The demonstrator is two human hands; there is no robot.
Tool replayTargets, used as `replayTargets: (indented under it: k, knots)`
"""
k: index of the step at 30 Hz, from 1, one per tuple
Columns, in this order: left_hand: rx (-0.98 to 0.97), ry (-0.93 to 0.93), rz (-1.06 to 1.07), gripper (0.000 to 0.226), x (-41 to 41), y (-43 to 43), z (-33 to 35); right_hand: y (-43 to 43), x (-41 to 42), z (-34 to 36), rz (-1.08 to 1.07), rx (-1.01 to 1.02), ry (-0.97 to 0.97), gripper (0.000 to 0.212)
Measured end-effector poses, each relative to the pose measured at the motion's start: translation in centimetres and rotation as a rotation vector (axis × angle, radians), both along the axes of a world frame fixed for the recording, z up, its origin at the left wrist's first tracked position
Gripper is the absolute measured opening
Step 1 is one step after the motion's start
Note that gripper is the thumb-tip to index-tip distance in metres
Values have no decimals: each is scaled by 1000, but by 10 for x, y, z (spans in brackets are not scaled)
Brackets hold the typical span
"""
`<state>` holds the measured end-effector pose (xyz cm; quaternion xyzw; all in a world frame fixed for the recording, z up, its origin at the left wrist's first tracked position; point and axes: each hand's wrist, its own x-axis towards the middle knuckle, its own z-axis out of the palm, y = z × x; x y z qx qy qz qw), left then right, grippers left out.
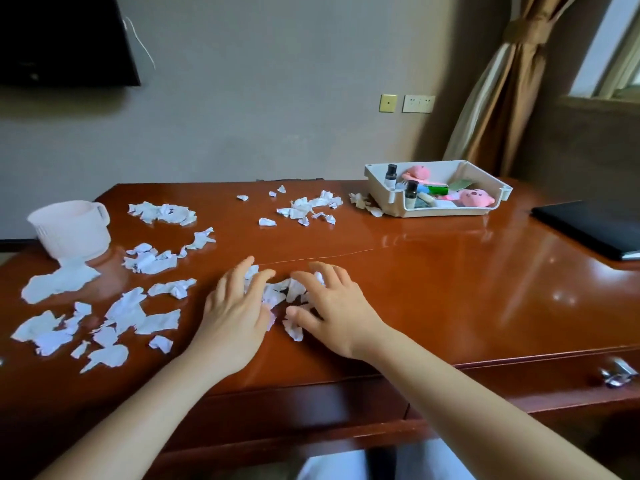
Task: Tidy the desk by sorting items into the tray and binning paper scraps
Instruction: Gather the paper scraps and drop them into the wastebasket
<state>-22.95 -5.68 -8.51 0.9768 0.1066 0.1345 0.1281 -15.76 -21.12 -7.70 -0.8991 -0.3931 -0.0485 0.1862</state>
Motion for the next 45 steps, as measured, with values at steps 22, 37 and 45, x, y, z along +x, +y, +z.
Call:
replayTargets:
  k: [22, 37, 45]
  knots:
    - [-127, -116, -10, 21, 49, 13, -5, 31, 40, -4, -10, 131, 13, 13]
    - [-51, -40, -15, 43, 37, 7, -5, 31, 39, -10, -92, 149, -88, 20]
    - [-80, -156, 12, 21, 40, 15, -6, 26, 37, -6, -1, 152, 76, 34]
